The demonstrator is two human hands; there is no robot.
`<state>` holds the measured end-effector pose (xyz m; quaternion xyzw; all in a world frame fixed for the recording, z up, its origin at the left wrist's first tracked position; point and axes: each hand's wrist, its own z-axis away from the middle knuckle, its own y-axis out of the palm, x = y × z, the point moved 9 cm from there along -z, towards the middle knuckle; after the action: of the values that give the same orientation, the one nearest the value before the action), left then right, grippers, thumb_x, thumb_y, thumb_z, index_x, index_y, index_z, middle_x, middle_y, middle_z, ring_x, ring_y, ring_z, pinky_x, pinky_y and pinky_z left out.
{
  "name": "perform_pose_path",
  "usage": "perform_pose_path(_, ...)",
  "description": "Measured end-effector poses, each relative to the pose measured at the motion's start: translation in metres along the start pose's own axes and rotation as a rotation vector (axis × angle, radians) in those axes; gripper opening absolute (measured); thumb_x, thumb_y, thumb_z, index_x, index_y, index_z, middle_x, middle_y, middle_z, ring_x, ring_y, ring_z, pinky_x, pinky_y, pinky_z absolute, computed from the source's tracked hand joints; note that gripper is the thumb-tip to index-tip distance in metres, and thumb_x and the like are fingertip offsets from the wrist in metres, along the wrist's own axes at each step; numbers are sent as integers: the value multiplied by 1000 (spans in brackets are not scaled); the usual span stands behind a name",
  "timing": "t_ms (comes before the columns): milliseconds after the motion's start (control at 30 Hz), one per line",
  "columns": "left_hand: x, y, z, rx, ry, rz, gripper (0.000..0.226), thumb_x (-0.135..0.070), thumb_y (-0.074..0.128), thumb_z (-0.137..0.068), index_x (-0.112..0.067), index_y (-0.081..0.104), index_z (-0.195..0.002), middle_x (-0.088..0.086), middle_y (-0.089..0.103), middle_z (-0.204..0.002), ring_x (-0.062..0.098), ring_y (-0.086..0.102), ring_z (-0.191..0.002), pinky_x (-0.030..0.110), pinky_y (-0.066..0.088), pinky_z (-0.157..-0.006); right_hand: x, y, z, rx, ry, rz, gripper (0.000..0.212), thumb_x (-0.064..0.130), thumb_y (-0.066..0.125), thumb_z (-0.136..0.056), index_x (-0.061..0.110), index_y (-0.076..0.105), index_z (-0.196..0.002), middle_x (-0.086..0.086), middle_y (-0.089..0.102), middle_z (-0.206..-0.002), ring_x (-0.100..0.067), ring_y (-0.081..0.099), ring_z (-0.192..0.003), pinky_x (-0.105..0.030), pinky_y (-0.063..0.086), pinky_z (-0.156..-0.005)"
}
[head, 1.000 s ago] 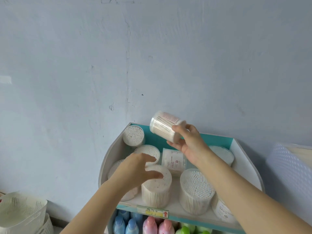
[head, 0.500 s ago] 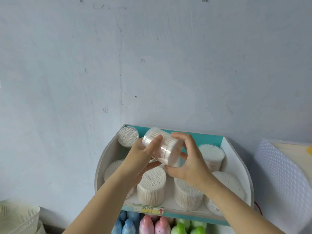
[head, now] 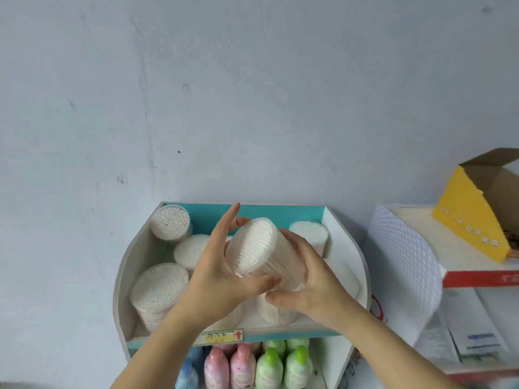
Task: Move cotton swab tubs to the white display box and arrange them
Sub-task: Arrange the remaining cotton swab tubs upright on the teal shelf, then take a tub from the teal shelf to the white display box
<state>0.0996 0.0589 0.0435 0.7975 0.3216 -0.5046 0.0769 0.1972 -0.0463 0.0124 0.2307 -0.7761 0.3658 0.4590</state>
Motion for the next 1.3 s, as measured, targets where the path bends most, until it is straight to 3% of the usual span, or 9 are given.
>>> perform_pose_path(133,-4,36,9,26,-18,4,112,-38,85,-46,-42,24,-140,-19,48,-124,1,54,-107,14,46,-82,-11,-24,28,-57,90,-36,76,11,88,-58,36,52,-120,11,66,-113,-5,63,-105,-24,52,-86)
perform_pose_path(300,-29,82,18,89,-19,61,119,-36,91,-46,-44,20,-142,-23,40,-134,-6,51,-111,11,46,-78,-13,-62,66,-82,151,-216,75,22,86,-48,25,58,-118,-3,69,-113,-21,65,-108,-34,53,-89)
perform_pose_path(433,-50,135,26,181,-105,288,115,-39,90,-42,-40,30,-139,-9,57,-127,4,60,-110,21,53,-81,-3,-99,109,-1,135,-484,60,19,75,-60,13,63,-118,-17,67,-116,-32,62,-112,-40,54,-89)
perform_pose_path(533,-70,200,38,273,-151,342,103,-41,88,-46,-35,37,-135,-2,65,-120,8,62,-110,25,53,-85,-10,-145,154,-29,180,-619,68,18,79,-56,12,61,-121,-17,66,-119,-32,63,-112,-38,55,-86)
perform_pose_path(633,-95,280,54,401,-185,356,96,-53,88,-44,-37,42,-127,-2,67,-118,14,63,-110,30,53,-88,-20,-203,204,-105,213,-561,66,23,76,-57,17,61,-121,-14,66,-118,-29,63,-112,-43,52,-92)
perform_pose_path(733,-120,357,70,483,-178,356,87,-41,85,-50,-36,43,-126,-5,69,-113,12,65,-104,21,54,-77,-37,-266,262,-235,269,-466,64,30,77,-56,27,61,-118,-7,67,-119,-26,62,-114,-49,46,-101)
perform_pose_path(867,-143,448,90,527,-165,310,89,-29,89,-57,-35,41,-132,-10,69,-108,9,67,-99,23,56,-72,-55,-338,335,-304,327,-404,75,33,79,-60,27,52,-130,-3,63,-126,-22,58,-120,-47,46,-101)
perform_pose_path(1033,-163,549,107,611,-172,279,100,-40,85,-48,-36,37,-136,-7,70,-107,7,66,-97,33,57,-82,-73,-422,407,-442,394,-365,65,28,81,-60,26,59,-121,2,70,-116,-16,63,-112,-37,51,-96)
perform_pose_path(1300,-172,668,96,668,-100,228,83,-29,87,-58,-50,38,-123,-21,64,-109,-9,59,-98,12,53,-73,-93,-536,443,-666,396,-336,76,30,84,-50,32,58,-122,3,68,-117,-15,65,-109,-36,51,-93)
